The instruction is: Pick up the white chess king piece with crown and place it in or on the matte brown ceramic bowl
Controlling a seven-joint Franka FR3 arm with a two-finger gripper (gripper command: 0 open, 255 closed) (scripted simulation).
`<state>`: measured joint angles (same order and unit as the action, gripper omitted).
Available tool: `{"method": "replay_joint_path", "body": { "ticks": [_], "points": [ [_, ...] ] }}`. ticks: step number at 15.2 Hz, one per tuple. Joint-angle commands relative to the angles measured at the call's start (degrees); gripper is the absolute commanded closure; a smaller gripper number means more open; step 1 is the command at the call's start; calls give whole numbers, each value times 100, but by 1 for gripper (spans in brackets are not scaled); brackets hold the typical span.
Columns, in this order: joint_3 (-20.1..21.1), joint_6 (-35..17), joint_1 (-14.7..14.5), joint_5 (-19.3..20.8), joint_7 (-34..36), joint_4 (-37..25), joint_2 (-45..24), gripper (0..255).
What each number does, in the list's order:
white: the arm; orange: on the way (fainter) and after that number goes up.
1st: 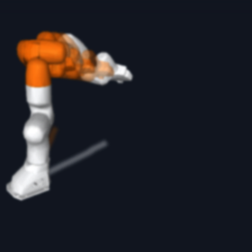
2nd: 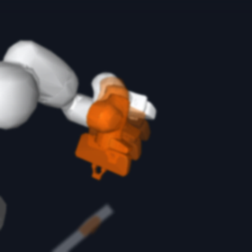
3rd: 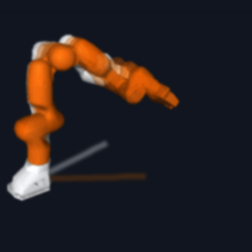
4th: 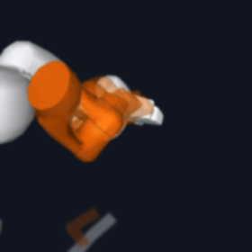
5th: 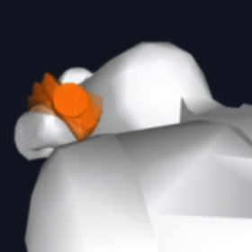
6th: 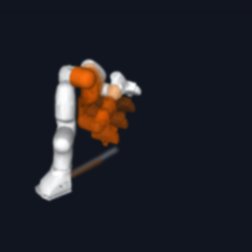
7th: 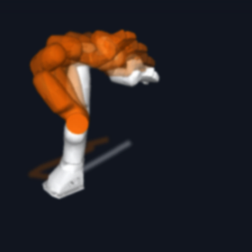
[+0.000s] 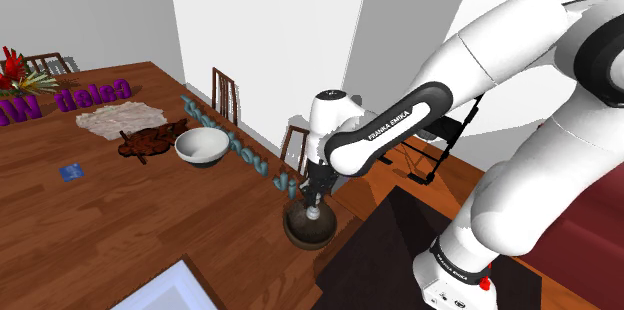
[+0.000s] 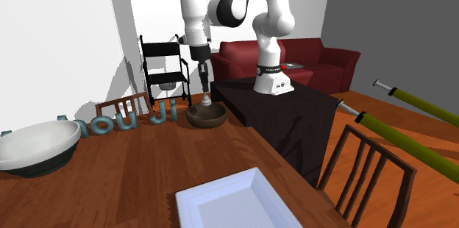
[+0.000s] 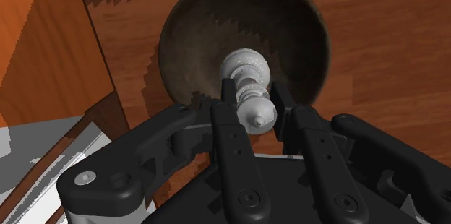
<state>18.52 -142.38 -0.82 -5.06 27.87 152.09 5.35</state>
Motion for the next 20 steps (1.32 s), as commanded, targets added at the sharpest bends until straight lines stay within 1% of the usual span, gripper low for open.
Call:
{"method": "replay_joint_path", "body": {
  "ticks": [1, 4, 12, 13, 18, 20],
  "points": [
    [15, -189, 9, 65, 57, 22, -167, 255],
    [18, -491, 29, 201, 152, 48, -454, 255],
    [17, -491, 28, 201, 152, 48, -454, 255],
    [17, -491, 28, 201, 152, 48, -454, 0],
    [17, -491, 28, 201, 151, 48, -454, 0],
    [16, -15, 16, 21, 18, -37, -47, 0]
  ]
}}
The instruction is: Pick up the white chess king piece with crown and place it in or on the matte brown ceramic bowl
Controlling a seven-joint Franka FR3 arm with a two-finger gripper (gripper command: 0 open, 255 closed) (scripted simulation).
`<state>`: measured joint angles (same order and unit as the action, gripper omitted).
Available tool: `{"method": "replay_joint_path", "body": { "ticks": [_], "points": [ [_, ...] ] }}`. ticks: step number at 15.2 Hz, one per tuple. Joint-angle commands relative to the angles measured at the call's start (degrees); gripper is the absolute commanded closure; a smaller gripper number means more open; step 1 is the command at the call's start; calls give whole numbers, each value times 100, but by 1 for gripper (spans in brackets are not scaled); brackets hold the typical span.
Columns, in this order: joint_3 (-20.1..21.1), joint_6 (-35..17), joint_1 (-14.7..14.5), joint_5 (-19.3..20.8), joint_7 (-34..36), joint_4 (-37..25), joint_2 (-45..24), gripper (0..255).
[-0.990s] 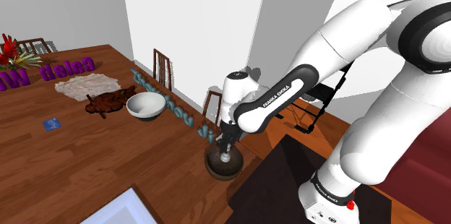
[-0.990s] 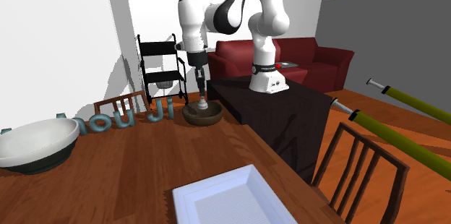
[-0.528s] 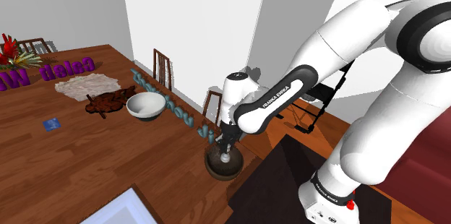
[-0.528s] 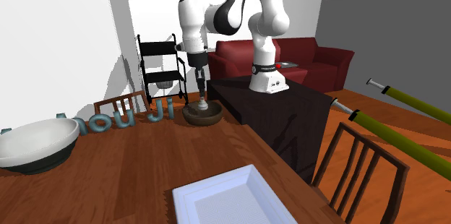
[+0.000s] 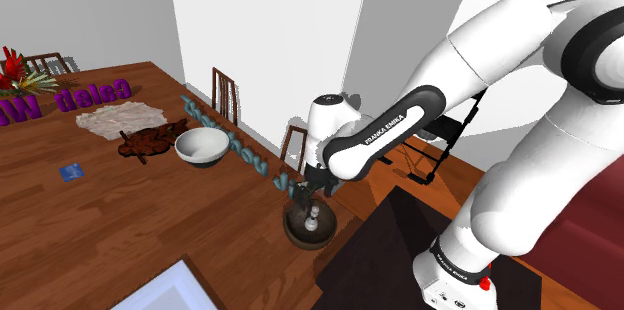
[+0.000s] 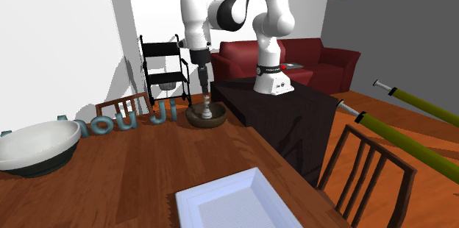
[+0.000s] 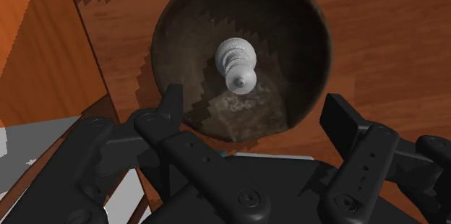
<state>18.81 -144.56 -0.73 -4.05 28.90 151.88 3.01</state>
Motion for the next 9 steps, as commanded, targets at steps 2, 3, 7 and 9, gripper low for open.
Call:
{"method": "replay_joint_path", "body": {
  "ticks": [2, 3, 7, 9],
  "points": [
    [-39, 628, -10, -187, -170, -122, 514, 0],
    [-43, 628, -15, -186, -169, -122, 514, 0],
    [-45, 628, -16, -186, -169, -122, 514, 0],
    [-45, 628, -16, -186, -169, -122, 514, 0]
  ]
}}
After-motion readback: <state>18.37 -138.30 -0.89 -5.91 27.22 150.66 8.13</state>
